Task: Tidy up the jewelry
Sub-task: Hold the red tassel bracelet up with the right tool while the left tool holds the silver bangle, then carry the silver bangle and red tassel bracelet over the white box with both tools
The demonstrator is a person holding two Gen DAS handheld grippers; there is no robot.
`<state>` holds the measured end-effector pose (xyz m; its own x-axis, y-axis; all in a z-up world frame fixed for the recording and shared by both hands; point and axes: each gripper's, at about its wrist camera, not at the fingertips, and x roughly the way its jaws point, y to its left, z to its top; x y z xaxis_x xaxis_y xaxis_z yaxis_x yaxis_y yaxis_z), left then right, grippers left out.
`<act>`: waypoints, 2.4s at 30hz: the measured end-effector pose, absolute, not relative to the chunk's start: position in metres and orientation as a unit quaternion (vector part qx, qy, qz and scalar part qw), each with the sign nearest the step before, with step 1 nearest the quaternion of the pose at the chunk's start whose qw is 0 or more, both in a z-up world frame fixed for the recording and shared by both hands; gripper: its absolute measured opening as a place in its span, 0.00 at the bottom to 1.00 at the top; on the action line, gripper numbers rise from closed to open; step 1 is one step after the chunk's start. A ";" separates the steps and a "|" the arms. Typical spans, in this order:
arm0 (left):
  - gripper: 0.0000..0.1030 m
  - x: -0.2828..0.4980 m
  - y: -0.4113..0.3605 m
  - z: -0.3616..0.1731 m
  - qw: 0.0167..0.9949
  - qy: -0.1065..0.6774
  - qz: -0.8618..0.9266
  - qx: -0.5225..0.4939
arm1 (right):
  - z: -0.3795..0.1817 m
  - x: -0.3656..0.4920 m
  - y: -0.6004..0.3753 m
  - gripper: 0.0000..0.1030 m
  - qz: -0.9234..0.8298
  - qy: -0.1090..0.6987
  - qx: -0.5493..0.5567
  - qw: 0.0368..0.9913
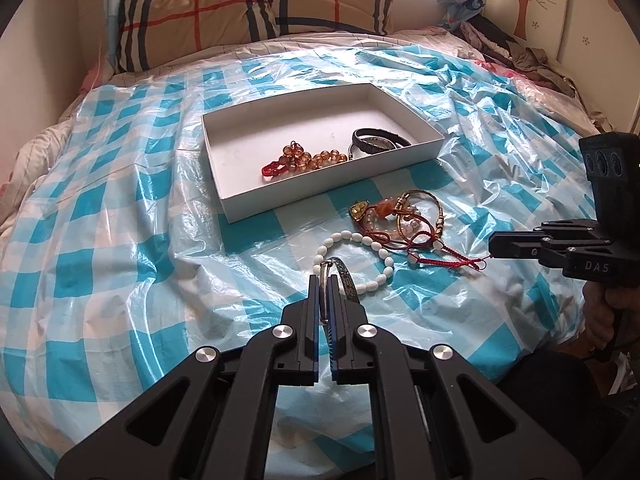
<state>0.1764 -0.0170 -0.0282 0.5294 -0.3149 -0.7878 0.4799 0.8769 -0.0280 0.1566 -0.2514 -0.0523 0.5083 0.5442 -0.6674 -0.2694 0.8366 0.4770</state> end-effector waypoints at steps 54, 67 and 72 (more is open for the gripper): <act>0.53 0.195 -0.018 -0.049 0.863 0.435 -0.252 0.046 | -0.080 0.194 -0.208 0.12 0.237 0.472 0.056 0.847; 0.53 0.204 -0.032 -0.035 0.881 0.402 -0.246 0.044 | -0.038 0.181 -0.250 0.12 0.200 0.394 0.118 0.889; 0.53 0.221 -0.039 -0.031 0.888 0.390 -0.239 0.041 | -0.030 0.199 -0.249 0.12 0.196 0.375 0.116 0.898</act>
